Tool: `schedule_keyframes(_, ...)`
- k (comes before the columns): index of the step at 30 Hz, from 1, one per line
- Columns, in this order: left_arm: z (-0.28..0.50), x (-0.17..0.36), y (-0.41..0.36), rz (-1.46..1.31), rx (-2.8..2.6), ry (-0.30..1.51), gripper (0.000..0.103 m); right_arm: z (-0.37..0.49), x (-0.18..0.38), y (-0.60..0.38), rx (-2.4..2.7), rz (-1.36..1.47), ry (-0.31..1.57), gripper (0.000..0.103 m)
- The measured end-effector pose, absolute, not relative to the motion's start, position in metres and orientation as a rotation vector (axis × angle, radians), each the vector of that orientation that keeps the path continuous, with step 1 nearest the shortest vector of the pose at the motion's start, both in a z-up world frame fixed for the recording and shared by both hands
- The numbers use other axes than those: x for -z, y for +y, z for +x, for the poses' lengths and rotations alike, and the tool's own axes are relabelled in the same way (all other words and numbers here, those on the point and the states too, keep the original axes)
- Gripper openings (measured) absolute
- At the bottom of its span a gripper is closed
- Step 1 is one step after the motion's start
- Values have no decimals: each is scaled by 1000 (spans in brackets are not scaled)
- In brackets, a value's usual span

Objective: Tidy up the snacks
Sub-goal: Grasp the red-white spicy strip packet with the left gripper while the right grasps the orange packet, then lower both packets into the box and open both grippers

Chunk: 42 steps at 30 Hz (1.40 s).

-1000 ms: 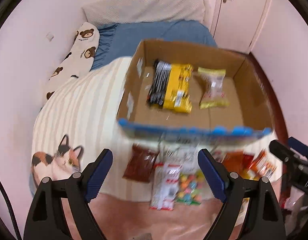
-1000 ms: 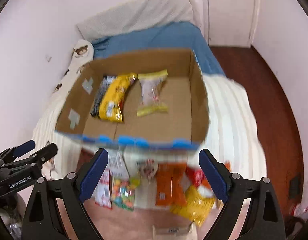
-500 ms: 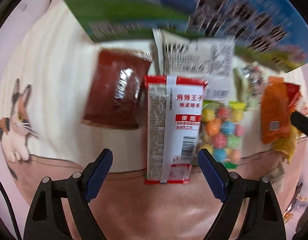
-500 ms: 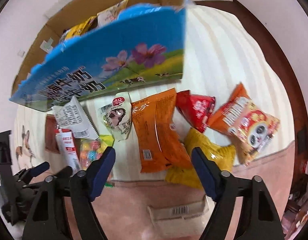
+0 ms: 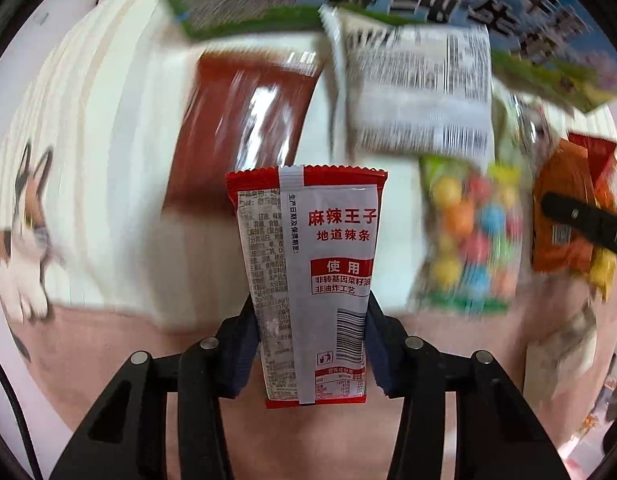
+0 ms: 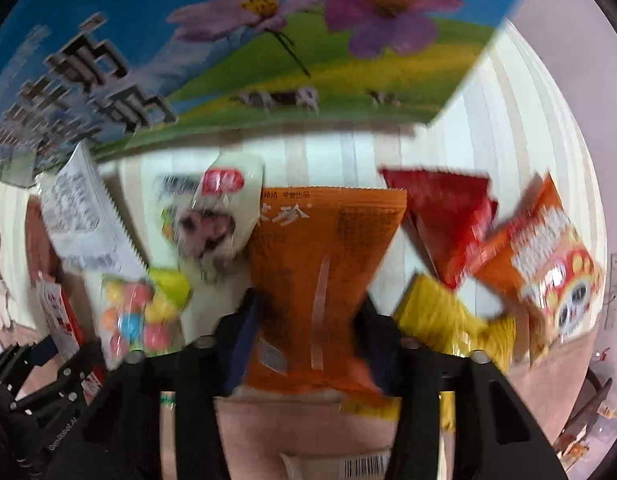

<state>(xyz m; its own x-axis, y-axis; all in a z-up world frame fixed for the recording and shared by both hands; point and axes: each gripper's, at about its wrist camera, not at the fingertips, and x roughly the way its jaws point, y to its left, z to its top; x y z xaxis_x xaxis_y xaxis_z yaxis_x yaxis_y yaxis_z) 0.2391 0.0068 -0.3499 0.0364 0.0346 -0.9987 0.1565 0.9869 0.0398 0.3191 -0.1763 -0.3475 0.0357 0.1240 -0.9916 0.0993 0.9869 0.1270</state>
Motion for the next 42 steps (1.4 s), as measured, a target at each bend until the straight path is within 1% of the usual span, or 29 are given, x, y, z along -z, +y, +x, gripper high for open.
schedule_keyframes(7, 185, 357, 31, 114, 124, 1634, 45, 254, 337, -163, -137, 229, 1611, 43)
schedule_keyframes(8, 180, 360, 33, 112, 125, 1645, 45, 245, 338, -158, -156, 234, 1623, 43)
schedule_keyframes(9, 176, 365, 34, 107, 132, 1662, 47, 237, 339, -154, -173, 237, 1633, 43)
schedule_keyframes(11, 172, 379, 33, 107, 152, 1708, 47, 220, 343, -145, -202, 241, 1655, 43)
schedule_keyframes(13, 171, 387, 32, 111, 162, 1713, 48, 211, 354, -143, -207, 278, 1686, 44)
schedule_keyframes(15, 171, 390, 31, 93, 171, 1714, 49, 206, 363, -146, -179, 332, 1703, 55)
schedule_keyframes(16, 172, 391, 31, 79, 177, 1717, 51, 206, 365, -147, -165, 352, 1705, 58)
schedule_keyframes(17, 174, 393, 31, 70, 180, 1721, 51, 205, 367, -149, -160, 367, 1703, 64)
schedule_keyframes(18, 182, 392, 39, 60, 180, 1724, 51, 206, 367, -149, -149, 376, 1696, 65)
schedule_keyframes(23, 190, 393, 47, 30, 152, 1719, 50, 208, 370, -127, -92, 269, 1699, 65)
schedule_keyframes(24, 190, 392, 47, 36, 143, 1715, 48, 207, 370, -124, -84, 245, 1700, 60)
schedule_keyframes(25, 189, 391, 46, 45, 131, 1707, 45, 206, 370, -122, -76, 222, 1699, 59)
schedule_keyframes(26, 184, 390, 42, 45, 126, 1702, 45, 205, 368, -120, -74, 201, 1694, 58)
schedule_keyframes(30, 177, 373, 39, 53, 116, 1665, 43, 200, 357, -99, -106, 181, 1677, 55)
schedule_keyframes(34, 177, 340, 31, 29, 135, 1619, 43, 194, 337, -91, -176, 232, 1657, 54)
schedule_keyframes(38, 185, 303, 28, -21, 176, 1584, 43, 191, 299, -92, -250, 278, 1608, 54)
schedule_keyframes(42, 200, 250, 16, -65, 235, 1505, 43, 202, 258, -100, -312, 329, 1548, 54)
